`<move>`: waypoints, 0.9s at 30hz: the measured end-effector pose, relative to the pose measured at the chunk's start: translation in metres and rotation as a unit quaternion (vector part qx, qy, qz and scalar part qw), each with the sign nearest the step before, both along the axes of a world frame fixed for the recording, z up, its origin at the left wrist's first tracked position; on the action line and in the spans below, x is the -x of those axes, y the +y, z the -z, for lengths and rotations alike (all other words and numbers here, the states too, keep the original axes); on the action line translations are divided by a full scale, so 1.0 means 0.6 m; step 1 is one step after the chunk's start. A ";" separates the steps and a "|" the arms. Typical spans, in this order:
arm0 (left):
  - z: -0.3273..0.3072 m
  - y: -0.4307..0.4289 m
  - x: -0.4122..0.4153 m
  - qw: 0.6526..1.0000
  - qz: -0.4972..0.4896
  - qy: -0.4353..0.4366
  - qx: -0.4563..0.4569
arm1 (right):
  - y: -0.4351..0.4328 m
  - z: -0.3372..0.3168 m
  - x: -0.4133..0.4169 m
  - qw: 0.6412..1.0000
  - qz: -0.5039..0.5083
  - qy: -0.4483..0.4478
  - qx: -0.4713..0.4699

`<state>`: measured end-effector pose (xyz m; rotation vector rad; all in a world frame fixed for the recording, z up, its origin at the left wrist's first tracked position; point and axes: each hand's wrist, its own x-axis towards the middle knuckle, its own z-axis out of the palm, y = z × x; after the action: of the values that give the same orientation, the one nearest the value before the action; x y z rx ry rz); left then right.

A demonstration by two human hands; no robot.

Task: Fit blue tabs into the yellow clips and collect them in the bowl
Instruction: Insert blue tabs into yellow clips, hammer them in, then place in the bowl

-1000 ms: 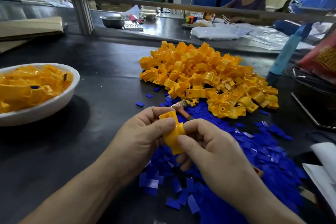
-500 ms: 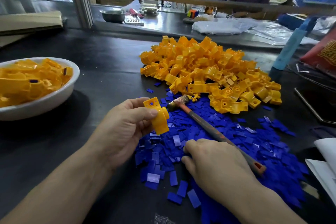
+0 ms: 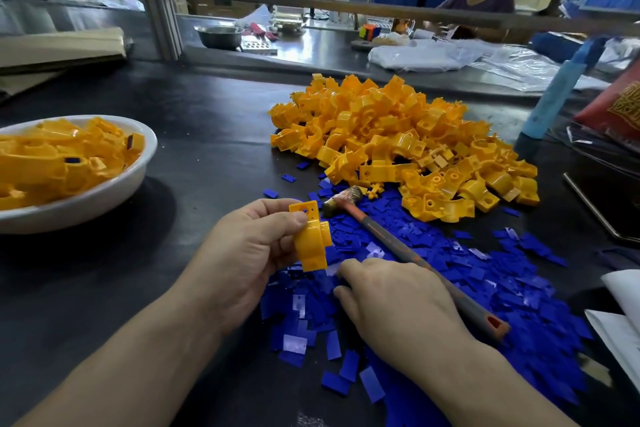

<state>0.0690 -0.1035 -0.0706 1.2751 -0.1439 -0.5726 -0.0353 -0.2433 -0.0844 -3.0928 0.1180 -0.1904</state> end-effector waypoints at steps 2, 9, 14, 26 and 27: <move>0.001 -0.001 0.000 1.000 0.014 -0.009 -0.013 | -0.007 0.001 0.005 1.000 0.011 -0.009 -0.013; 0.000 -0.002 0.008 0.998 0.037 -0.025 -0.038 | -0.025 -0.018 0.015 0.982 0.039 -0.116 -0.143; -0.001 -0.002 0.017 0.995 0.064 -0.040 -0.060 | -0.023 -0.033 0.023 0.876 0.055 -0.135 -0.459; 0.007 0.000 0.027 0.987 0.141 -0.076 -0.028 | -0.005 -0.043 0.027 0.846 0.028 -0.196 -0.495; 0.007 -0.001 0.028 0.987 0.141 -0.077 -0.024 | -0.005 -0.045 0.028 0.855 0.028 -0.199 -0.479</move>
<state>0.0519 -0.1042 -0.0751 1.3559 -0.4477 -0.7219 -0.0520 -0.2460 -0.0577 -2.0056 0.2067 -0.5634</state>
